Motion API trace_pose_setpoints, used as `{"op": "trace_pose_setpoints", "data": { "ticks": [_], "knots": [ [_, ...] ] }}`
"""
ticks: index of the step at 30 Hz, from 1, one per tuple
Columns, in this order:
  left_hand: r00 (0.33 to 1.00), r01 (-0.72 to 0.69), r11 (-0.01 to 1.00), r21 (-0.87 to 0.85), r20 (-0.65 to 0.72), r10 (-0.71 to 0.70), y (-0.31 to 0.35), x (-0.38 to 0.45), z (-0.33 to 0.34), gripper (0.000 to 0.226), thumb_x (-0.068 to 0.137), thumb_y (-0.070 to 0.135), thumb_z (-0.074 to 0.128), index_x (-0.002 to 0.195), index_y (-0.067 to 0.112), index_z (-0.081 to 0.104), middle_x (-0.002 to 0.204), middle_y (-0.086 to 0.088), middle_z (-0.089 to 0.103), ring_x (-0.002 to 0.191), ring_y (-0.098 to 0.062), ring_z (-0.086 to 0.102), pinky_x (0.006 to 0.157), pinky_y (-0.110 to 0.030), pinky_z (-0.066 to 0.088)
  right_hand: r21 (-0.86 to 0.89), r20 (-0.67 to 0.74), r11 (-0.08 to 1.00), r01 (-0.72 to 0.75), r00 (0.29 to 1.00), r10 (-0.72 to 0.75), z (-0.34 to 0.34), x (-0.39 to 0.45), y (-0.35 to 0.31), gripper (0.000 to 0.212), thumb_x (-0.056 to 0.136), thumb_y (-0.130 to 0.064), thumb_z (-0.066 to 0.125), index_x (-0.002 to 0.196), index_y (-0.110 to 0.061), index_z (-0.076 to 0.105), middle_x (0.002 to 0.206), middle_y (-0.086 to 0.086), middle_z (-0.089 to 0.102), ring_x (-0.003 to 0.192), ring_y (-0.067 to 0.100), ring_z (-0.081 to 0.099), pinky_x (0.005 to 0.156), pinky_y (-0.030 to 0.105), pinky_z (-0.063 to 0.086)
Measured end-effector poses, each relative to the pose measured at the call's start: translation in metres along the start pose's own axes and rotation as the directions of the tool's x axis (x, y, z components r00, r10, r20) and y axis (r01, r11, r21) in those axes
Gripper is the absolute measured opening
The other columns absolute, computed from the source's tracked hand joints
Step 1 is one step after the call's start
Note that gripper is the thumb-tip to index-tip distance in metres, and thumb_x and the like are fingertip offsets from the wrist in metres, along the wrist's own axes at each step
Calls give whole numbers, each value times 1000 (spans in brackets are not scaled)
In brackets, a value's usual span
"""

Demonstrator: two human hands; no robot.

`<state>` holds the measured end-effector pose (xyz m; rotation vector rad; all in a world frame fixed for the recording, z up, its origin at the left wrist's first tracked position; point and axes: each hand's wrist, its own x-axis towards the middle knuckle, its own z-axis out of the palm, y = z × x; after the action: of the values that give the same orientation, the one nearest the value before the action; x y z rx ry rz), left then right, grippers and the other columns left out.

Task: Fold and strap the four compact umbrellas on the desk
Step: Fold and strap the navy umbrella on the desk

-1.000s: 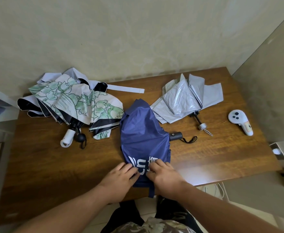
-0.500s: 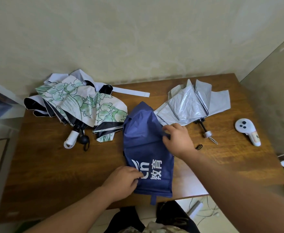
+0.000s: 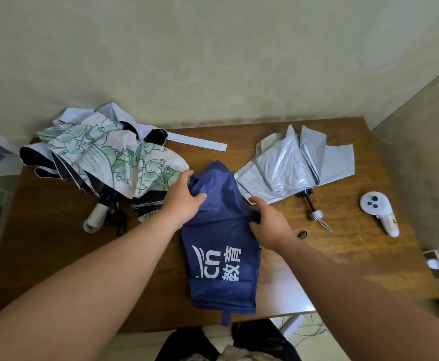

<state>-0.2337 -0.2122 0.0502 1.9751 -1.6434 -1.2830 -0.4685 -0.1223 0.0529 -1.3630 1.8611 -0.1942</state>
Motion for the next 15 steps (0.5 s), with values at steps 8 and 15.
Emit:
{"op": "trace_pose_setpoints", "data": {
  "ticks": [8,15],
  "knots": [
    [991,-111,994,-1,-72,111,3,-10,5,44,99,25,68,139,36,56,121,7,65,119,-16,62,93,-30,46,124,163,991,-42,986,21,-13,7,13,77,68,-18,63,144,-30,54,131,-11,69,116,13,66,97,38,58],
    [973,-215,971,-107,65,223,-18,-30,-12,39,97,9,69,108,47,66,115,22,73,112,-4,67,106,-42,53,421,79,907,-2,996,-34,-30,22,-25,51,86,-25,82,130,-34,59,119,-10,63,104,11,63,80,29,54]
  ]
}}
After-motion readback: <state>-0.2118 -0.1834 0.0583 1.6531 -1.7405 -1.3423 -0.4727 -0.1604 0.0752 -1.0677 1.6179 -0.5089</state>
